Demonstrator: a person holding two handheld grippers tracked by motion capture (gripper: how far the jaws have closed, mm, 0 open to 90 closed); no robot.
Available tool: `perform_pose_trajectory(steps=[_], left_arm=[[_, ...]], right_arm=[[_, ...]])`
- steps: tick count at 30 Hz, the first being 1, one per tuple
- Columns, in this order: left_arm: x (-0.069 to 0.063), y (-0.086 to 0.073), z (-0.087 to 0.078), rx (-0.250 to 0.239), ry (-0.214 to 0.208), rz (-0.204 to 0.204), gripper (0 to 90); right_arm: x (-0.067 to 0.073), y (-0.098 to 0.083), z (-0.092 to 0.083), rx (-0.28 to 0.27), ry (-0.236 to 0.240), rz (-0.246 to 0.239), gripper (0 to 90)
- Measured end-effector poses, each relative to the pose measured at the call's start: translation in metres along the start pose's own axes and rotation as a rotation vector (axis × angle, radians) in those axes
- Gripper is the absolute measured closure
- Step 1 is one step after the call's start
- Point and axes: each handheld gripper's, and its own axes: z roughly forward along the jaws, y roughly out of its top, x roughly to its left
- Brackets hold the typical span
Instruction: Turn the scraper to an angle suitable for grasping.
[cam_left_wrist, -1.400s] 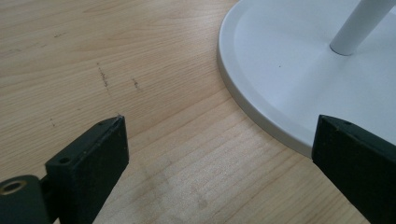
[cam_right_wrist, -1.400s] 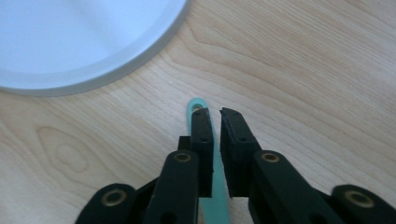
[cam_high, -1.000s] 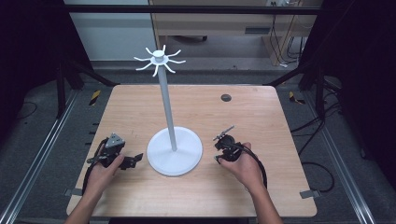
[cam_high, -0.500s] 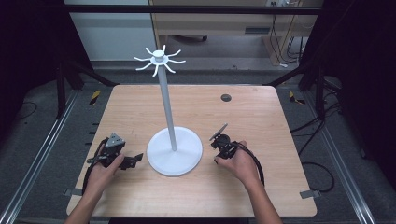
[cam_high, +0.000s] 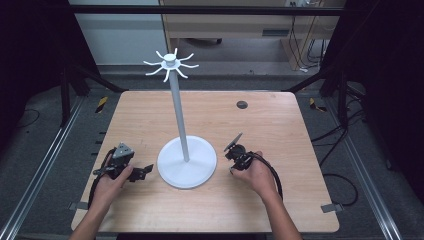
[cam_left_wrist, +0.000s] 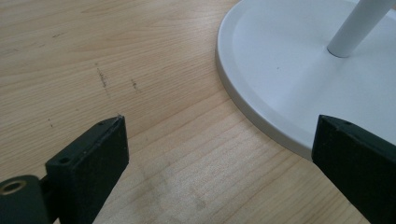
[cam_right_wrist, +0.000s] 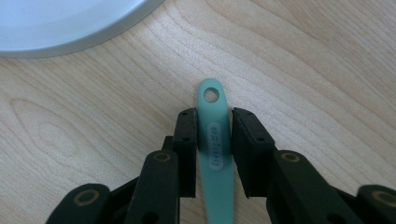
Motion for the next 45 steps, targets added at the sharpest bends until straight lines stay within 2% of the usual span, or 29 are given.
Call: perform_pose_trajectory(steps=[1, 2, 4, 5, 6, 7, 9, 10, 11, 13, 14, 15, 16, 26, 28, 29, 45], left_arm=[[0.0, 0.0, 0.0, -0.001, 0.0, 0.001, 3.6], [0.0, 0.0, 0.0, -0.001, 0.0, 0.001, 3.5], [0.0, 0.0, 0.0, 0.0, 0.0, 0.001, 3.6], [0.0, 0.0, 0.0, 0.0, 0.0, 0.001, 3.6], [0.0, 0.0, 0.0, 0.0, 0.0, 0.0, 3.6], [0.0, 0.0, 0.0, -0.001, 0.0, 0.0, 3.6], [0.0, 0.0, 0.0, 0.0, 0.0, -0.001, 3.6], [0.0, 0.0, 0.0, -0.003, 0.0, -0.004, 3.6], [0.0, 0.0, 0.0, -0.004, 0.0, -0.004, 3.6], [0.0, 0.0, 0.0, 0.0, 0.0, 0.0, 3.6], [0.0, 0.0, 0.0, 0.0, 0.001, 0.0, 3.6], [0.0, 0.0, 0.0, 0.0, 0.001, 0.001, 3.6], [0.0, 0.0, 0.0, 0.0, 0.001, 0.0, 3.6], [0.001, 0.0, 0.0, 0.003, 0.004, 0.0, 3.6], [0.001, 0.0, -0.001, 0.003, 0.005, 0.0, 3.6], [0.001, 0.0, -0.001, 0.0, 0.006, -0.002, 3.6], [0.002, -0.001, -0.001, -0.001, 0.006, -0.008, 3.6]], right_arm=[[0.0, 0.0, 0.0, 0.003, 0.002, 0.006, 72.9], [0.0, 0.0, 0.0, 0.0, -0.005, -0.014, 73.2], [0.001, 0.0, -0.001, 0.002, -0.001, -0.006, 73.5], [-0.001, -0.001, -0.001, -0.01, -0.014, -0.047, 74.0], [-0.001, -0.001, -0.001, -0.01, -0.014, -0.047, 74.0], [0.001, -0.002, -0.005, -0.022, -0.003, -0.008, 74.2], [0.0, -0.003, -0.007, -0.036, -0.004, -0.004, 74.3], [-0.002, -0.005, -0.014, -0.074, -0.002, 0.001, 74.3], [-0.002, -0.005, -0.014, -0.074, -0.002, 0.001, 74.3], [-0.004, -0.008, -0.022, -0.121, 0.005, 0.02, 74.4], [-0.006, -0.011, -0.031, -0.166, 0.008, 0.03, 74.4], [-0.006, -0.011, -0.031, -0.166, 0.008, 0.03, 74.4], [-0.007, -0.013, -0.037, -0.198, 0.01, 0.04, 74.4], [-0.012, -0.035, -0.086, -0.454, -0.006, 0.055, 74.7], [-0.012, -0.036, -0.088, -0.467, -0.004, 0.056, 74.7], [-0.012, -0.039, -0.094, -0.498, 0.001, 0.059, 74.7], [-0.011, -0.04, -0.119, -0.603, 0.02, 0.06, 74.9]])
